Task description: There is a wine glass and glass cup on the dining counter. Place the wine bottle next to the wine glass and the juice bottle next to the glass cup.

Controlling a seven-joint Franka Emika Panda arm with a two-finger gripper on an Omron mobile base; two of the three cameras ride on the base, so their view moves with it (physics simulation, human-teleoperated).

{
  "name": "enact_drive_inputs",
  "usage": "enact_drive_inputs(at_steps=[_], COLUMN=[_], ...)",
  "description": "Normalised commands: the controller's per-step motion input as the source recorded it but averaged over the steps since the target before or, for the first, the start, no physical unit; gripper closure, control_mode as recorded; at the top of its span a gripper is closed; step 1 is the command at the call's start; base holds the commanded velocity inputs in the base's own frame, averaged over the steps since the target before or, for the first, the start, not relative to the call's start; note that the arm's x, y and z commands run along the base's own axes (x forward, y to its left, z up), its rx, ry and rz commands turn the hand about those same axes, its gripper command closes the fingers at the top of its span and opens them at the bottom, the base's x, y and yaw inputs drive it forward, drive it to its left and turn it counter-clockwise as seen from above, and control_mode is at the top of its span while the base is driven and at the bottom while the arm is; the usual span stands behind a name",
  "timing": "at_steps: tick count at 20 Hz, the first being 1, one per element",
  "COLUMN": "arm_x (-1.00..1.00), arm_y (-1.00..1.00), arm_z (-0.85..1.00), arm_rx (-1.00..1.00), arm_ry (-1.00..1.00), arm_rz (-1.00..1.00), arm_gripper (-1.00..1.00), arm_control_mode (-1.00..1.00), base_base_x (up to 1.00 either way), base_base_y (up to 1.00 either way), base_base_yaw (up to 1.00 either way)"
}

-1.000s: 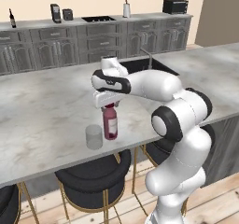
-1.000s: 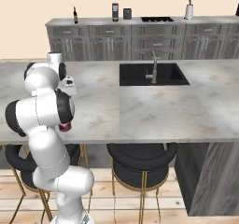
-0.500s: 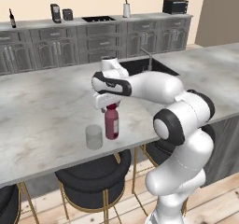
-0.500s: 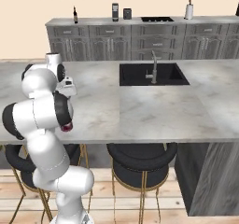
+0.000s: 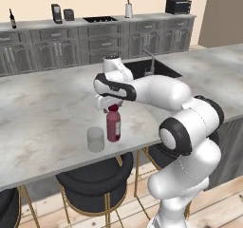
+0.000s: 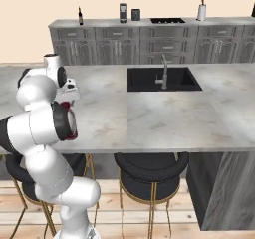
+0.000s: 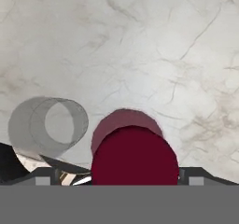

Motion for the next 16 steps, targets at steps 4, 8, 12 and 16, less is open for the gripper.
enact_drive_inputs(at_steps=[4, 8, 12, 16], arm_x=[-0.27, -0.4, -0.51, -0.54], arm_y=[-0.1, -0.17, -0.17, -0.19], arm_z=[0.14, 0.04, 0.05, 0.08], arm_rx=[0.0, 0.01, 0.05, 0.04], arm_ry=[-0.02, 0.0, 0.0, -0.01], arm_rz=[-0.03, -0.07, -0.09, -0.08], arm_gripper=[-1.0, -1.0, -1.0, -1.0], arm_control_mode=[-1.0, -1.0, -1.0, -1.0], base_base_x=[0.0, 0.0, 0.0, 0.0], base_base_y=[0.0, 0.0, 0.0, 0.0], base_base_yaw=[0.0, 0.0, 0.0, 0.0])
